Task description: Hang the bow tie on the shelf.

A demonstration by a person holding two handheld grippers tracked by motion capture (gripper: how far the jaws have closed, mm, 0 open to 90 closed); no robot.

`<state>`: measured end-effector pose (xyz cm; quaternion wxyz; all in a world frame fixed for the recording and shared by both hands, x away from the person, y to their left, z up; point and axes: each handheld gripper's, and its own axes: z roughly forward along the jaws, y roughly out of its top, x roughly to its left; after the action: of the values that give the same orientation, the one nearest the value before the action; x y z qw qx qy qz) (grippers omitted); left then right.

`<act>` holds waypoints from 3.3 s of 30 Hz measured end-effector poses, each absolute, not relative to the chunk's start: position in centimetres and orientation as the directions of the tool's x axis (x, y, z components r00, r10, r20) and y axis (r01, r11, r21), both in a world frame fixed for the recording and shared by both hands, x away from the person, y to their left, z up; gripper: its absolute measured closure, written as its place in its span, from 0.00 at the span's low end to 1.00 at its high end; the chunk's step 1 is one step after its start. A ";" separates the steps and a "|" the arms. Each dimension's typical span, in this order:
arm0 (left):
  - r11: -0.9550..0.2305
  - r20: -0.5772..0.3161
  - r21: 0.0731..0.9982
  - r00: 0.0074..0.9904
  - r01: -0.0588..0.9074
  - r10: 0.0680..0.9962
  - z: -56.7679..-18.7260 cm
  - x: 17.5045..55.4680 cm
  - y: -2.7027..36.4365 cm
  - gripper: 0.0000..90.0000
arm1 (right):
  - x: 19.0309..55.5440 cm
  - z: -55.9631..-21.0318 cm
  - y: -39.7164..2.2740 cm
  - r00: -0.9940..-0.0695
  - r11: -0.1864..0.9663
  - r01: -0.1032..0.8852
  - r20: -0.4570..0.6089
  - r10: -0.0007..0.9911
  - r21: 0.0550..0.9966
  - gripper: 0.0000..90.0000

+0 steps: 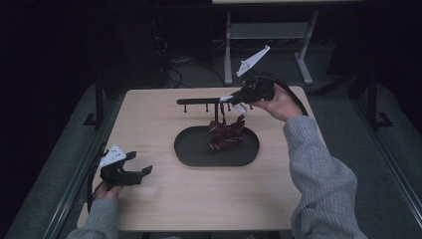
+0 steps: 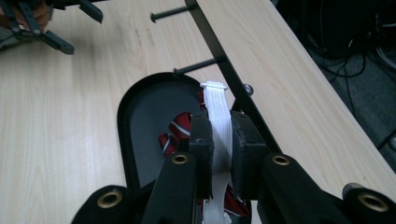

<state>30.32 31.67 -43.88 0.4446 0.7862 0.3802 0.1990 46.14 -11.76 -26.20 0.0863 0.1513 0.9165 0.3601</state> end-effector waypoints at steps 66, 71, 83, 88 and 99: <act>-0.316 -0.027 0.850 0.632 0.422 0.774 -43.9 30.3 31.6 0.14 | 47.3 -28.4 -12.8 -0.924 0.678 0.285 0.005 0.383 0.678 0.74; -0.320 -0.023 0.849 0.634 0.421 0.773 -43.9 30.3 31.6 0.14 | 47.2 -28.2 -12.9 -0.922 0.677 0.291 0.009 0.387 0.676 0.73; -0.320 -0.022 0.849 0.634 0.421 0.773 -43.9 30.3 31.6 0.14 | 46.7 -28.1 -13.5 -0.921 0.669 0.291 0.011 0.389 0.684 0.69; -0.325 -0.019 0.848 0.637 0.418 0.770 -43.9 30.3 31.5 0.14 | 46.5 -28.0 -13.5 -0.922 0.670 0.289 0.009 0.388 0.684 0.68; -0.326 -0.018 0.848 0.638 0.418 0.770 -43.9 30.3 31.5 0.15 | 46.1 -28.0 -13.8 -0.924 0.671 0.282 0.006 0.382 0.686 0.65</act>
<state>30.33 31.55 -43.90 0.4420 0.7897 0.3760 0.1992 46.10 -13.76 -27.98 0.0691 0.1820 0.9114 0.3626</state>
